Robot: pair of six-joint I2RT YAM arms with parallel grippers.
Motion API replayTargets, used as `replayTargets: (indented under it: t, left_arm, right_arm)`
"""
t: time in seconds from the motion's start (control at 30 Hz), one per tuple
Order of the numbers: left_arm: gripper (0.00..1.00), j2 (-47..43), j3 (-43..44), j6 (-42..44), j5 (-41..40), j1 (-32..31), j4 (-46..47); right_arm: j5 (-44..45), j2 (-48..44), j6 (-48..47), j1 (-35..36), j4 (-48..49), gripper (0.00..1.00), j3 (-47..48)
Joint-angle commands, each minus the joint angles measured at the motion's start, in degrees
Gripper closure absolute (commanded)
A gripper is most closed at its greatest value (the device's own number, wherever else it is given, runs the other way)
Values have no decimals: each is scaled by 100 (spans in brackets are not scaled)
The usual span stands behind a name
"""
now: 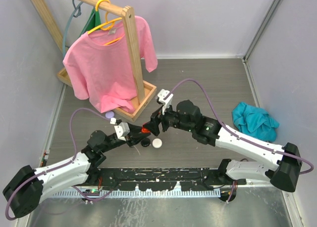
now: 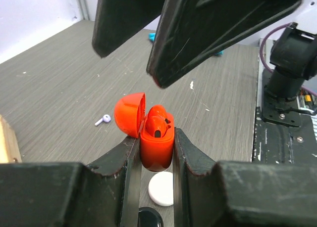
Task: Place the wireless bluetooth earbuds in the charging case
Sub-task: Close the charging case, then place the charging case at the center of the board.
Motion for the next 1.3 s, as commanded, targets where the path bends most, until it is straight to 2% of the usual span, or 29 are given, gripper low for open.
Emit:
replayTargets:
  t: [0.0, 0.17, 0.37, 0.53, 0.87, 0.97, 1.27]
  left_arm:
    - [100, 111, 309, 31, 556, -2, 276]
    - [100, 150, 338, 26, 667, -3, 285]
    - [100, 189, 347, 18, 643, -8, 277]
    - [100, 268, 409, 18, 532, -1, 162]
    - [100, 465, 629, 1, 260, -9, -270]
    - [100, 560, 688, -59, 127, -3, -357]
    - [98, 1337, 1401, -400, -655, -7, -1421]
  right_arm:
    - [-1573, 128, -321, -392, -285, 24, 334]
    - [-2418, 422, -456, -619, -365, 24, 391]
    - [-3004, 666, -628, -631, -605, 25, 470]
    - [-3136, 530, -712, -631, -740, 29, 379]
    - [-2947, -227, -953, -639, -975, 31, 75]
    - [-2336, -441, -878, -639, -946, 30, -62]
    - [1697, -798, -217, -640, -114, 29, -1098]
